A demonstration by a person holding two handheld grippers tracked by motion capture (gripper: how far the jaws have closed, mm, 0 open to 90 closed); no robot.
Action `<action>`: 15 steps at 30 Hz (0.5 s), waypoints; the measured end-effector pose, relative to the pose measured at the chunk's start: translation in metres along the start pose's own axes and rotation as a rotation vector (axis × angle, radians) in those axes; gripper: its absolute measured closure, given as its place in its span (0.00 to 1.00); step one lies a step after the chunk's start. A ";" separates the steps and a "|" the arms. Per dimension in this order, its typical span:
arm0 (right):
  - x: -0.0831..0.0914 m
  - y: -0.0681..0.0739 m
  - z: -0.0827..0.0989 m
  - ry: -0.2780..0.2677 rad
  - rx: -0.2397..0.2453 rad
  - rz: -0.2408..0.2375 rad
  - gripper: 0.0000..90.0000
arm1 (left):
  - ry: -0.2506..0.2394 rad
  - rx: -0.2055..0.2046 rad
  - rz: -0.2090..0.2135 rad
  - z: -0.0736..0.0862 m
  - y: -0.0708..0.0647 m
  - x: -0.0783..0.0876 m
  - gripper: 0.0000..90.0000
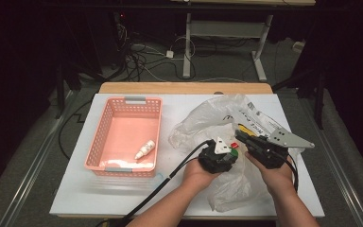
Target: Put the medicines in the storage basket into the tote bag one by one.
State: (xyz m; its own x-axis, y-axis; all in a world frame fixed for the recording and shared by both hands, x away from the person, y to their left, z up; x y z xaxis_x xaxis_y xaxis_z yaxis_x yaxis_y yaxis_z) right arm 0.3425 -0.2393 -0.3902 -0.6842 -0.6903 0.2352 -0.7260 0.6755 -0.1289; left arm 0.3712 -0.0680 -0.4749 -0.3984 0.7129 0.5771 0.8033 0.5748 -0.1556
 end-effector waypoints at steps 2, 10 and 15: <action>0.000 0.000 0.000 -0.001 -0.002 0.000 1.00 | 0.000 -0.001 -0.003 -0.001 0.000 -0.002 0.59; 0.000 0.000 0.000 -0.002 -0.002 0.000 1.00 | -0.025 -0.001 0.000 -0.004 -0.001 -0.005 0.59; 0.000 0.000 0.000 -0.001 -0.001 -0.001 1.00 | -0.025 0.003 0.017 -0.007 -0.002 -0.009 0.59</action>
Point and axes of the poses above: each handheld gripper's, and its own axes: x roughly backward along the jaws, z roughly out of its underside, y roughly to its left, the point moved 1 cm from there along -x, roughly forward along the jaws, and after that the axes turned 7 degrees about x, right-handed, at the moved point
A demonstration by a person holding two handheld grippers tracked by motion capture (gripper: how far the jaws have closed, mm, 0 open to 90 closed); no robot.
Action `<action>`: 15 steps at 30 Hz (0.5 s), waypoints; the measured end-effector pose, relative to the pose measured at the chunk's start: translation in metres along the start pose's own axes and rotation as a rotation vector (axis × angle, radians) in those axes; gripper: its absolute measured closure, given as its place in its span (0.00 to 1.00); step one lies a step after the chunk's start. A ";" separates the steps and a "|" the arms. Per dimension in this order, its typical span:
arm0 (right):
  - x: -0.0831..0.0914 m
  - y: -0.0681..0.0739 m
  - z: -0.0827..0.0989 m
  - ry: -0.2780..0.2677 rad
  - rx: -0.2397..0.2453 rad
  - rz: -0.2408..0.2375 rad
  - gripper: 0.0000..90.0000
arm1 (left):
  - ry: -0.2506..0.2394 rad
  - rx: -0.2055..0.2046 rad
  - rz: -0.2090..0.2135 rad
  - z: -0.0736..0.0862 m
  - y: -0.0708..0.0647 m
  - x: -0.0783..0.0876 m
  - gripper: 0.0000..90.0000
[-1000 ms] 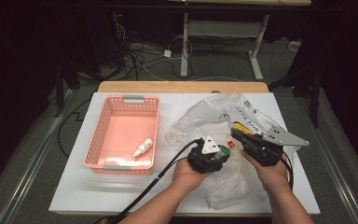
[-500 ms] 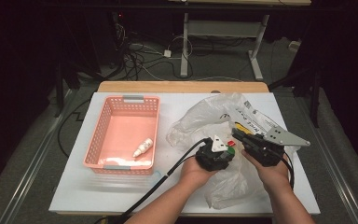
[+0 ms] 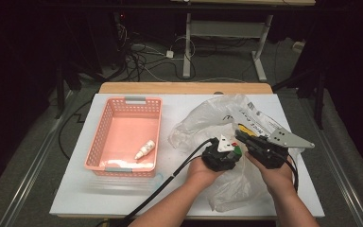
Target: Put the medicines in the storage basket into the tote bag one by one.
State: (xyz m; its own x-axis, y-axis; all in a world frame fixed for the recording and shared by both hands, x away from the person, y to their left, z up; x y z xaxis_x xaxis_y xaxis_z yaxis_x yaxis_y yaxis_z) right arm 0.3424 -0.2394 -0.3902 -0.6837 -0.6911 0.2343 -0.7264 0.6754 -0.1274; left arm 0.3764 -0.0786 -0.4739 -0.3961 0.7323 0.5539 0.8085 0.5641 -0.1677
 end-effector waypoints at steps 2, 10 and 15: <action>0.000 0.000 0.000 -0.001 0.001 0.000 1.00 | 0.015 -0.004 -0.001 0.001 0.000 -0.002 0.59; 0.000 0.001 0.000 -0.001 0.001 0.001 1.00 | 0.008 -0.003 -0.001 0.002 0.000 -0.004 0.59; 0.001 0.000 0.000 0.000 -0.004 0.001 1.00 | 0.022 -0.005 0.001 0.002 0.001 -0.003 0.57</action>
Point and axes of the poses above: each handheld gripper's, and its own axes: x roughly backward along the jaws, z roughly out of its underside, y roughly to its left, the point moved 1 cm from there along -x, roughly forward along the jaws, and after that the axes turned 7 degrees about x, right-handed, at the moved point
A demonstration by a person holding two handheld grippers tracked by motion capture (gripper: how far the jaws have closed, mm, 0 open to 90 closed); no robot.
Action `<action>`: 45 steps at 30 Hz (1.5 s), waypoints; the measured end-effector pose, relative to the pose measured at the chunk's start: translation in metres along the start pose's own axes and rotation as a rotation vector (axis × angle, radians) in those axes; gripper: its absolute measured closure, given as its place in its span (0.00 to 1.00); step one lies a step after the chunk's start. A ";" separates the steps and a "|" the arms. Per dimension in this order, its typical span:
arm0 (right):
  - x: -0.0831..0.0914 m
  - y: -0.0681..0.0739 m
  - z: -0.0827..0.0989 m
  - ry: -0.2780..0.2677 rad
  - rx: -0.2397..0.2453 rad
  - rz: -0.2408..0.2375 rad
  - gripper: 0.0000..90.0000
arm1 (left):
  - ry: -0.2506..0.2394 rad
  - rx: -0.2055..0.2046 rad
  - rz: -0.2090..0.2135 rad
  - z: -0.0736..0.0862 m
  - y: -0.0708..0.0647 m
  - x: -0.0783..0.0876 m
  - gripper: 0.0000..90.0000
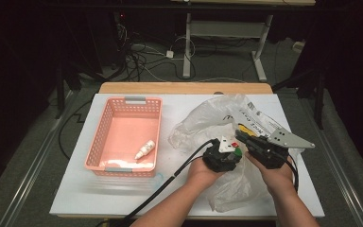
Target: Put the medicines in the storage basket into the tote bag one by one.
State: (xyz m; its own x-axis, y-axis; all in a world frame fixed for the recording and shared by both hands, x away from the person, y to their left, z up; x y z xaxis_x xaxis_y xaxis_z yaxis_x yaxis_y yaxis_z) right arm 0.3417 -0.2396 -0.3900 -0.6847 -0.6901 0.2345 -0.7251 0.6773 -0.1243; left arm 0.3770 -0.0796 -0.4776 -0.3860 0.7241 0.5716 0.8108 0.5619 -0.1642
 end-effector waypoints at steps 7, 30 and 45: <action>-0.001 0.000 0.000 -0.002 0.004 0.000 1.00 | 0.007 0.000 0.004 0.000 -0.001 0.007 0.48; -0.001 0.002 0.000 0.003 0.006 -0.002 1.00 | -0.017 0.056 0.075 0.031 0.000 0.071 0.21; -0.001 0.002 0.000 0.002 0.006 0.000 1.00 | -0.040 0.089 0.043 0.042 0.005 0.119 0.00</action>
Point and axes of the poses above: each handheld gripper's, and its own axes: x roughly backward along the jaws, z roughly out of its underside, y roughly to its left, the point moved 1 cm from there along -x, roughly forward along the jaws, and after that the axes turned 7 degrees about x, right-handed, at the moved point
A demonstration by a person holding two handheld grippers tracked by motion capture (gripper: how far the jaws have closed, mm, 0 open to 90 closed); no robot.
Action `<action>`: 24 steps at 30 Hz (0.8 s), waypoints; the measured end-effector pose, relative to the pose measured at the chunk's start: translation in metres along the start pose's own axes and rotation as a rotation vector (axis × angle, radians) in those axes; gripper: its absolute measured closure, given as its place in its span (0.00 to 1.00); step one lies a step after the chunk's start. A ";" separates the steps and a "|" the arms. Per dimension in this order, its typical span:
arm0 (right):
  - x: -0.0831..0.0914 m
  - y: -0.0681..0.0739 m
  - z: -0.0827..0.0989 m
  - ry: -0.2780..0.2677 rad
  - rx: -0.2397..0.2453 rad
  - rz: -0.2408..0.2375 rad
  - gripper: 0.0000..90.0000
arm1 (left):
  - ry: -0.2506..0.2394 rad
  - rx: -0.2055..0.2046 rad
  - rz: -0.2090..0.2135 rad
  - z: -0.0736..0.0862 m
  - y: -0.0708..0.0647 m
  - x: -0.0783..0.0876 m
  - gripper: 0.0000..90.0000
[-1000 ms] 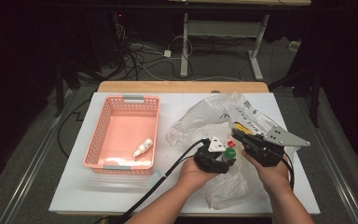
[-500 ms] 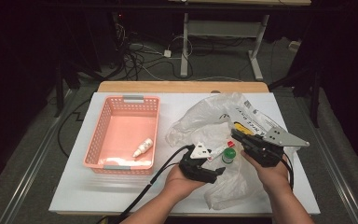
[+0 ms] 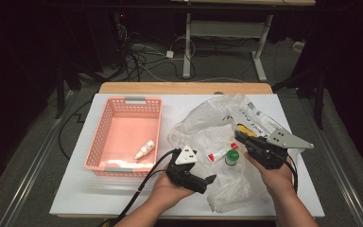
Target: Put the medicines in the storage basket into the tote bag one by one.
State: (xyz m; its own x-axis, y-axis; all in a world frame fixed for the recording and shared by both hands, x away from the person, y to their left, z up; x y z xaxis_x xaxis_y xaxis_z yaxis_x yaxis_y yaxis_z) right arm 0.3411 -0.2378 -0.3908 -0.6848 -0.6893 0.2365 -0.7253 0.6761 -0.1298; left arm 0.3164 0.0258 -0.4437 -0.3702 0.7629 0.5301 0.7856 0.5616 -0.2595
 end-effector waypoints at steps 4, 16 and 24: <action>0.000 0.000 0.000 0.001 0.001 0.000 1.00 | -0.001 0.000 -0.009 0.003 0.002 0.014 0.00; 0.000 0.002 -0.001 0.001 -0.004 -0.001 1.00 | -0.028 0.030 -0.044 0.015 0.014 0.053 0.00; 0.000 0.002 -0.001 -0.001 -0.005 -0.003 1.00 | -0.050 0.047 -0.103 0.017 0.026 0.071 0.00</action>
State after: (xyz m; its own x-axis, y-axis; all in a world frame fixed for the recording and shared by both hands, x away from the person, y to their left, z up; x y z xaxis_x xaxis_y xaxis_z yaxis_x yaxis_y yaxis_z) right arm 0.3396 -0.2362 -0.3899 -0.6827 -0.6917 0.2354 -0.7270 0.6753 -0.1243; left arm 0.3021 0.0997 -0.4262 -0.4728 0.7148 0.5153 0.7187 0.6512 -0.2437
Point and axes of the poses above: each handheld gripper's, and its own axes: x roughly backward along the jaws, z roughly out of its underside, y roughly to its left, the point moved 1 cm from there along -x, roughly forward along the jaws, and after that the axes turned 7 degrees about x, right-handed, at the moved point
